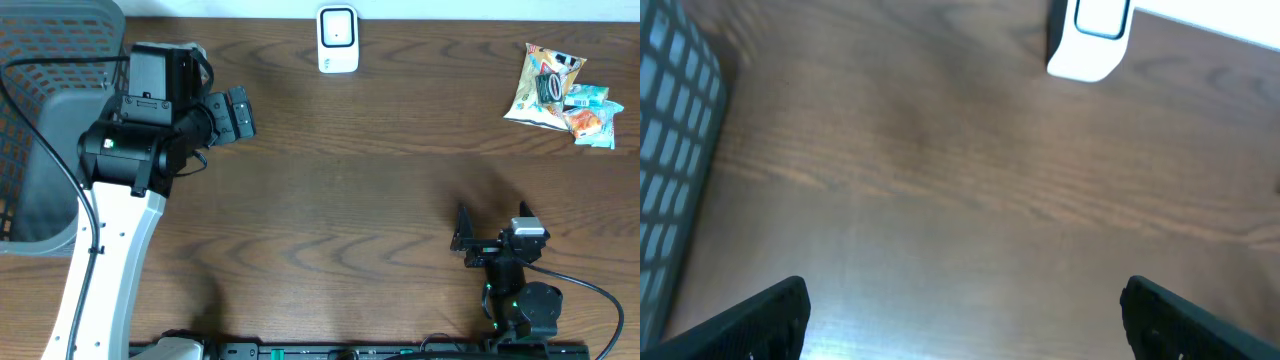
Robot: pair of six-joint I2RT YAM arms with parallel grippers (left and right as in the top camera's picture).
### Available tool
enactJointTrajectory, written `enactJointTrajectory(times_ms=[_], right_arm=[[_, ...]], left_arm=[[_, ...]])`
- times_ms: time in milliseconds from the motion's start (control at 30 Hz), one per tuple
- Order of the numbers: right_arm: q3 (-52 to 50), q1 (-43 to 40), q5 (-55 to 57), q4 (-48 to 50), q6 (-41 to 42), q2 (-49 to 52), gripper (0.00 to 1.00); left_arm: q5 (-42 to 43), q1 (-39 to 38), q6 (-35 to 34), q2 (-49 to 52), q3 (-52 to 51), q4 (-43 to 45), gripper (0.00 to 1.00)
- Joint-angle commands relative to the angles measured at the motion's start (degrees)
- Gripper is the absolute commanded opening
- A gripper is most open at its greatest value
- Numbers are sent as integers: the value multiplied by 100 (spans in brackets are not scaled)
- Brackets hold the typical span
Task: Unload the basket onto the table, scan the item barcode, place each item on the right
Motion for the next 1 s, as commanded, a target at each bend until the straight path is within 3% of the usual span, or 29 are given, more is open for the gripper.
enactJointTrajectory(times_ms=[0, 200, 300, 833, 967], right_arm=[[-9, 13, 28, -26, -83, -52, 99], [-9, 13, 28, -26, -83, -52, 99], [-9, 13, 28, -26, -83, -52, 99], [-9, 13, 28, -26, -83, -52, 99], [-9, 13, 26, -26, -83, -52, 99]], left_arm=[[-72, 31, 37, -11, 44, -221, 98], [-76, 31, 68, -55, -212, -911, 98], [-72, 31, 428, -131, -833, -575, 97], [35, 33, 614, -2293, -4780, 2844, 98], [37, 96, 678, -3289, -5547, 3038, 98]])
